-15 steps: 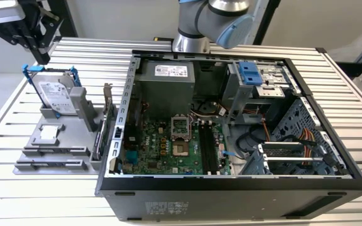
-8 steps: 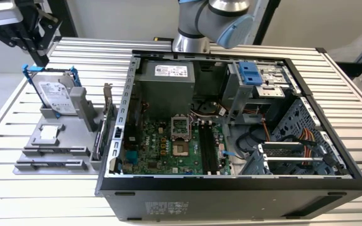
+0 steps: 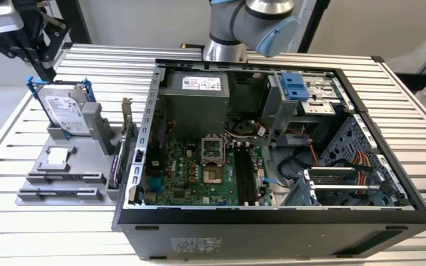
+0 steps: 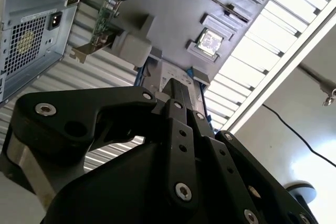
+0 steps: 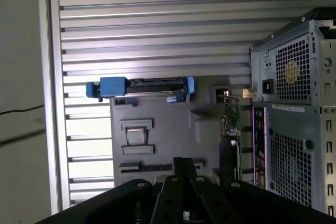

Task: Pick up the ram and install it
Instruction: 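Reach for the ram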

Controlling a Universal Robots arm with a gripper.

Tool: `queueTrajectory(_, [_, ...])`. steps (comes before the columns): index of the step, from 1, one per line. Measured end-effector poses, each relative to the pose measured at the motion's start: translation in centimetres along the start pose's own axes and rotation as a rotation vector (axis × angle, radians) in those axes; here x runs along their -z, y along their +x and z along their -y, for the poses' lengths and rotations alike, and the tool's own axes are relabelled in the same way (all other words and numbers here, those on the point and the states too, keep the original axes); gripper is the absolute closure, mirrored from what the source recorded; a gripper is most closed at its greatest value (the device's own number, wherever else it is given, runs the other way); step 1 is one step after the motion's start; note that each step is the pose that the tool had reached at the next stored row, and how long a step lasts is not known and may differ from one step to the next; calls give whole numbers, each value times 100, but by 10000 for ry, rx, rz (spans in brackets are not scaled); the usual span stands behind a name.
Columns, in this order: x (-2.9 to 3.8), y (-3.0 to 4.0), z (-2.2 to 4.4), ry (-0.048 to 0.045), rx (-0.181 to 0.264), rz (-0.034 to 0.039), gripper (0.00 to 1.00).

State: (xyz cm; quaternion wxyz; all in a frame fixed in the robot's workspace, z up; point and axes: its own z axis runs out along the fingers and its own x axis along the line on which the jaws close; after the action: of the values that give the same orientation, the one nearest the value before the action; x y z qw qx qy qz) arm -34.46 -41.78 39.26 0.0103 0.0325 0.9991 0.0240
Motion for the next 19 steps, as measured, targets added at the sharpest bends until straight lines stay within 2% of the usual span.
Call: queueTrajectory(19, [7, -11, 167, 0, 8, -1, 100])
